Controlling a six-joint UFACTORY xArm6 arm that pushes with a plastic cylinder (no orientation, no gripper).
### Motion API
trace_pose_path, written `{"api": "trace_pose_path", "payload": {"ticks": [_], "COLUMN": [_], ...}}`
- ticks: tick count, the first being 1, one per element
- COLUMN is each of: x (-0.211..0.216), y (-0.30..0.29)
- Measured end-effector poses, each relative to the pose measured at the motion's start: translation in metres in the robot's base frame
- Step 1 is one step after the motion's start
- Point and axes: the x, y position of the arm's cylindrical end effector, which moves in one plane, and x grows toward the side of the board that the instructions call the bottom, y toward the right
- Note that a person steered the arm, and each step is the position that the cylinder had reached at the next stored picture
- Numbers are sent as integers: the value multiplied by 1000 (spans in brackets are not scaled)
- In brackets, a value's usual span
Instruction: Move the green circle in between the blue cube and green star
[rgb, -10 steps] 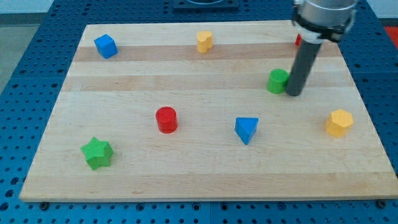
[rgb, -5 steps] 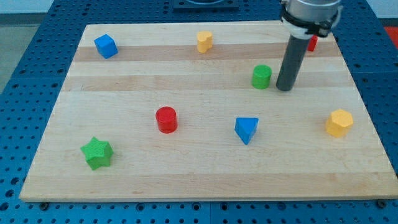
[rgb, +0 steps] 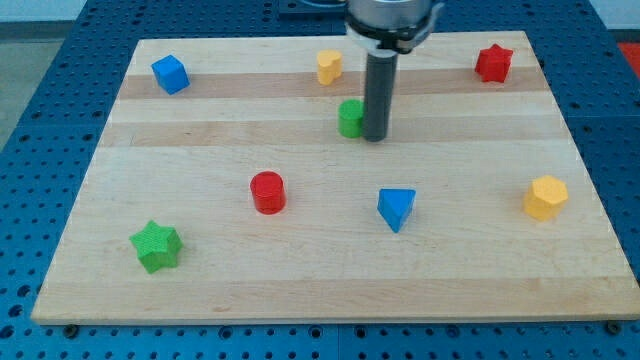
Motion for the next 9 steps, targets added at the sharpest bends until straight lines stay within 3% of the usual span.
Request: {"api": "trace_pose_path", "payload": {"ticks": [2, 4, 6, 8, 9], "x": [5, 17, -22, -31, -31], "y": [-64, 0, 0, 12, -17]}}
